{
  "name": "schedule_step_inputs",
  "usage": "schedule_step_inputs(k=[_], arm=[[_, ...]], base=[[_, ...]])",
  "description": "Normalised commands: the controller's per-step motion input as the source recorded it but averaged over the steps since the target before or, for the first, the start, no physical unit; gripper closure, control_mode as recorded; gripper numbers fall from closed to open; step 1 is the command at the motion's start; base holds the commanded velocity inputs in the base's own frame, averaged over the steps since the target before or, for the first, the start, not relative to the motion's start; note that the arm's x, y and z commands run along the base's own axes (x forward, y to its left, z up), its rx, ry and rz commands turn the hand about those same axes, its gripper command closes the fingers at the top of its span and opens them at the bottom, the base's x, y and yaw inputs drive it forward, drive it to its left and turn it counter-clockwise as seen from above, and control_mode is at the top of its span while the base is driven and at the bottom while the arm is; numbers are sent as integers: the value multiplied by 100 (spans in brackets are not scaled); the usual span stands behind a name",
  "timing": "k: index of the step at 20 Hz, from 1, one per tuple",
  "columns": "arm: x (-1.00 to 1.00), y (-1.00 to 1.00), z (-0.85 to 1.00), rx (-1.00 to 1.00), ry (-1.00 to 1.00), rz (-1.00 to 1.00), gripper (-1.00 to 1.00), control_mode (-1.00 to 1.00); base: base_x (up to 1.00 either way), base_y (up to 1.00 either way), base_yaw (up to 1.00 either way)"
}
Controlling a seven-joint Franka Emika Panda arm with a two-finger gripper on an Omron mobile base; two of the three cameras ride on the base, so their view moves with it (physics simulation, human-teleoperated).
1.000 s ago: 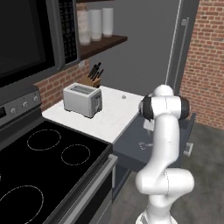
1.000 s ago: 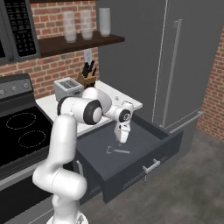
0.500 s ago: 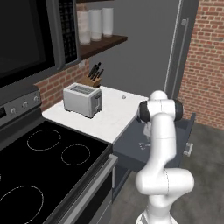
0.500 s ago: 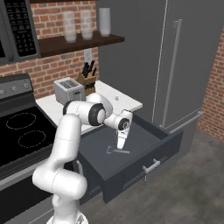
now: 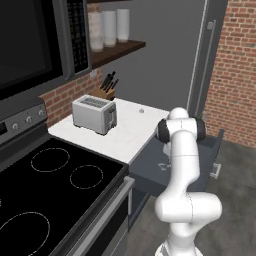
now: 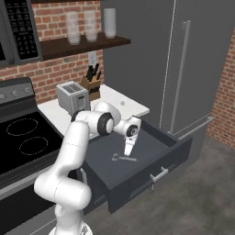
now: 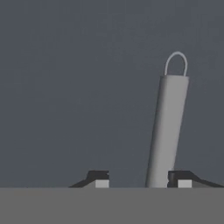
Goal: Pick the peeler from the drawer and place it on the counter.
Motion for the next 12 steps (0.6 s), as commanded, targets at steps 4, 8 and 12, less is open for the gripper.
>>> schedule_step_inputs(k=[4, 8, 12], arm=[[-2, -19, -27, 0, 0, 0, -100, -100], [-39, -21, -17, 0, -6, 0, -100, -100], [-54, -2, -24, 0, -14, 0, -100, -100]], base=[[0, 0, 0], [0, 0, 0], [0, 0, 0]])
